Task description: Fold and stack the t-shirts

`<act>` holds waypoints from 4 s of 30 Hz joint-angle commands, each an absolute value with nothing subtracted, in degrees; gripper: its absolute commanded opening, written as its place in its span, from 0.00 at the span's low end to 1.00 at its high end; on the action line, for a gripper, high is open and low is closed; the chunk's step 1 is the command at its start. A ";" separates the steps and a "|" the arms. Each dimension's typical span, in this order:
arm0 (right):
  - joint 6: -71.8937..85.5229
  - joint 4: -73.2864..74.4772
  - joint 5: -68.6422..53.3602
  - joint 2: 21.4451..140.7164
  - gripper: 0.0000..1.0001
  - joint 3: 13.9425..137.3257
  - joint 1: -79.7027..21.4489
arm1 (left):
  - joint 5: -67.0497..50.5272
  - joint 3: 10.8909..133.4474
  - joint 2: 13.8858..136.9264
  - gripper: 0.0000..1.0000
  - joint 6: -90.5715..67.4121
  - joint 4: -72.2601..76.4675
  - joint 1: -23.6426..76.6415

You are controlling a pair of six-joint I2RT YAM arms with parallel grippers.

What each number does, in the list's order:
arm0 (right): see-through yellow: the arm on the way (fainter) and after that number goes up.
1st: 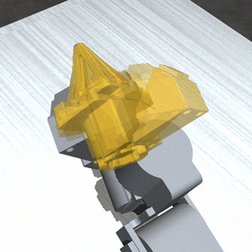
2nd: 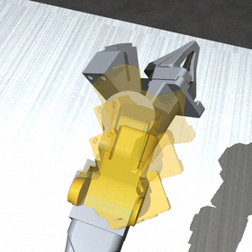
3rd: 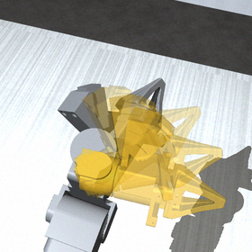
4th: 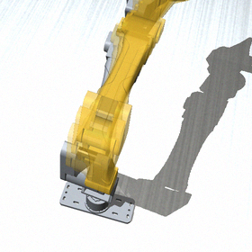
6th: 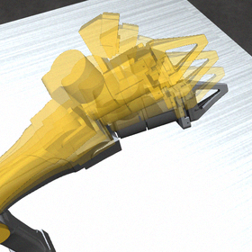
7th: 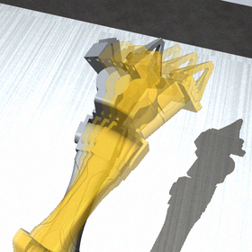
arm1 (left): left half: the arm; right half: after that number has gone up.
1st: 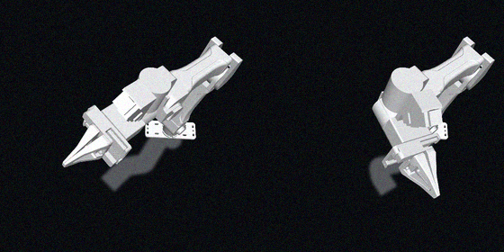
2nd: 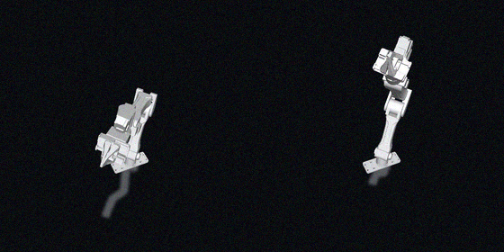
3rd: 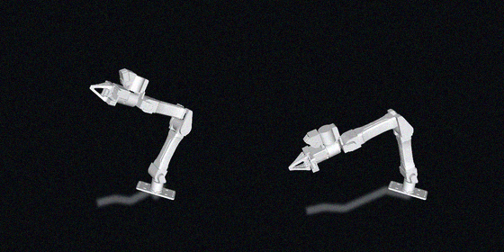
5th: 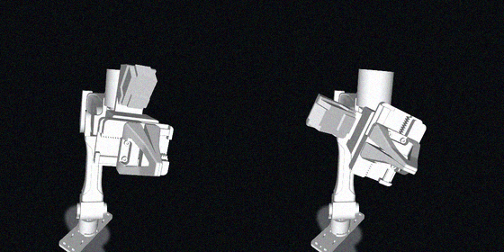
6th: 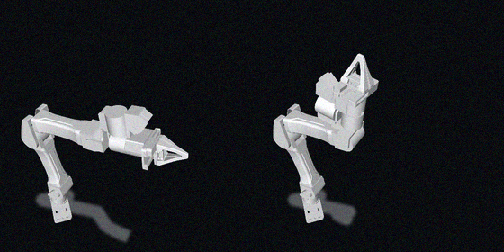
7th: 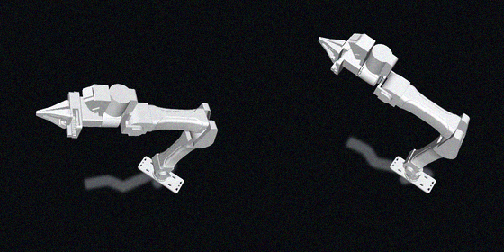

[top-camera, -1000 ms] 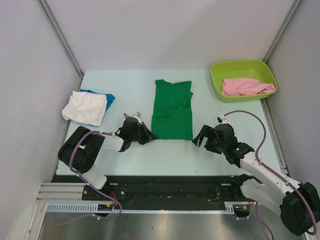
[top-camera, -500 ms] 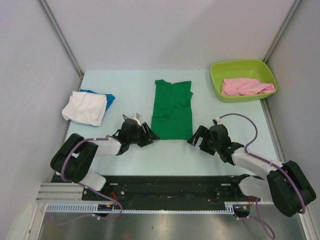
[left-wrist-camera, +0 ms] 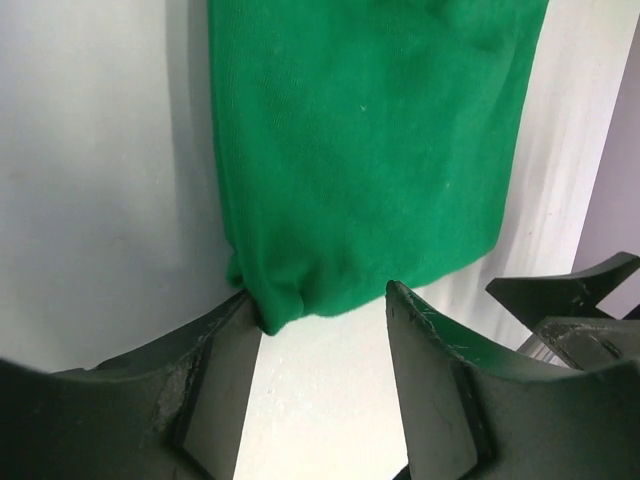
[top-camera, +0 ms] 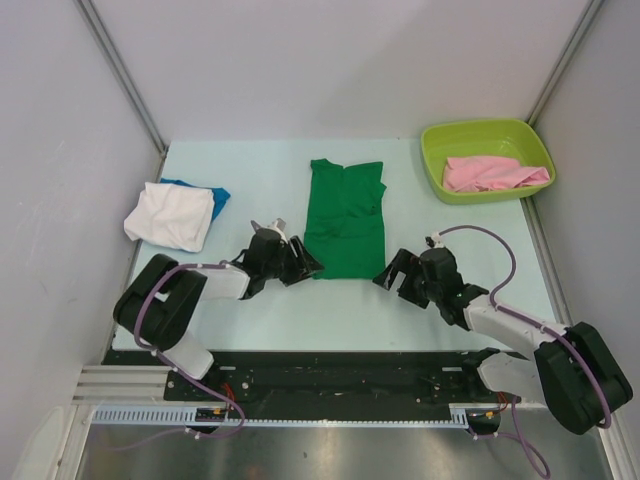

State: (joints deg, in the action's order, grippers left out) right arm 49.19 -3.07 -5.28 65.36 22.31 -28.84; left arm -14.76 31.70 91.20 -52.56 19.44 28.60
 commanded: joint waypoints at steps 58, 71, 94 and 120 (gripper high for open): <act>57.22 10.36 14.84 48.52 0.00 20.39 -54.93 | 1.65 15.20 47.22 0.00 -63.81 -9.66 47.64; 46.14 6.69 13.55 54.31 0.00 32.96 -48.53 | 8.44 36.11 51.31 0.00 -53.62 -18.55 47.46; 41.84 -6.59 -5.45 82.43 0.00 53.25 -26.19 | -12.65 58.61 85.58 0.00 -45.26 -5.63 25.23; 37.37 -10.58 -5.73 113.04 1.00 77.52 -16.96 | -10.03 95.53 116.46 1.00 -43.34 -14.74 11.95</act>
State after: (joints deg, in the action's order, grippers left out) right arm 41.71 -10.04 -10.44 115.90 74.61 -17.34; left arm -14.39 87.74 117.51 -45.93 -9.56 14.85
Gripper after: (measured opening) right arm 0.992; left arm 0.986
